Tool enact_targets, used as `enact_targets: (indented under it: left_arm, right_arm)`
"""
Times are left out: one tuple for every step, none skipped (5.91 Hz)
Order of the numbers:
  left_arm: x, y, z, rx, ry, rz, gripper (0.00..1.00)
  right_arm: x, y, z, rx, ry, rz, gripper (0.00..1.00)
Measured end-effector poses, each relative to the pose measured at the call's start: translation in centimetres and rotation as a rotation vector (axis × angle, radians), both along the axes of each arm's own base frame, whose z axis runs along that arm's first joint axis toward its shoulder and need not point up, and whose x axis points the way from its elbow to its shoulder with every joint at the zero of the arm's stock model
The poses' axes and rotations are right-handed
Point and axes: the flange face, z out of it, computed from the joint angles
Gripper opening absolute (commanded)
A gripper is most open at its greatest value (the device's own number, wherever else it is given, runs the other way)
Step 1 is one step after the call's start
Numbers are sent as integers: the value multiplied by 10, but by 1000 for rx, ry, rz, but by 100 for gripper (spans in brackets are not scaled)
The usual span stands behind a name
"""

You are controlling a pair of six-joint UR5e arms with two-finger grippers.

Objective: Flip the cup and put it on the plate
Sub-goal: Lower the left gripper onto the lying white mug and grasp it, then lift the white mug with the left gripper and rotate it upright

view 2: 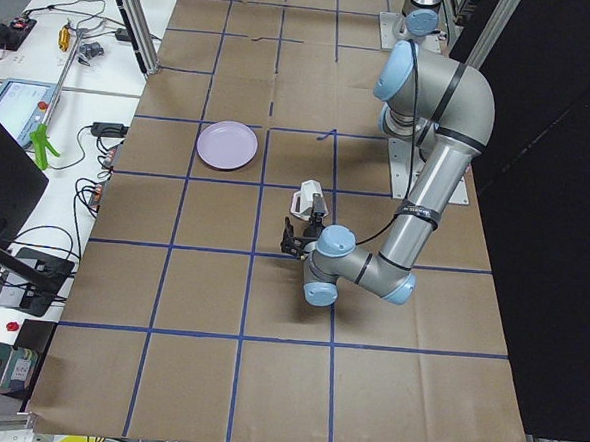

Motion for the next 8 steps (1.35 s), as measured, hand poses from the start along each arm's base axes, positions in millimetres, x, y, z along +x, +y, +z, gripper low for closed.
enact_targets:
  left_arm:
    - [-4, 1, -6, 9, 43, 10, 93]
    - [-5, 1, -10, 9, 61, 18, 55]
    - [-4, 1, -11, 6, 64, 19, 25]
    - [-4, 0, -11, 3, 64, 18, 0]
    - [-3, 0, -11, -6, 62, 15, 0]
    - [-2, -1, -11, -18, 59, 13, 0]
    - [0, -1, -9, -25, 58, 13, 0]
    - [1, -1, -4, -23, 63, 15, 0]
  right_arm:
    - [0, 0, 0, 0, 0, 0, 100]
    - [0, 0, 0, 0, 0, 0, 100]
    - [0, 0, 0, -1, 0, 0, 100]
    - [0, 0, 0, -1, 0, 0, 100]
    - [0, 0, 0, 0, 0, 0, 100]
    - [0, 0, 0, 0, 0, 0, 100]
    - [0, 0, 0, 0, 0, 0, 100]
    - [0, 0, 0, 0, 0, 0, 100]
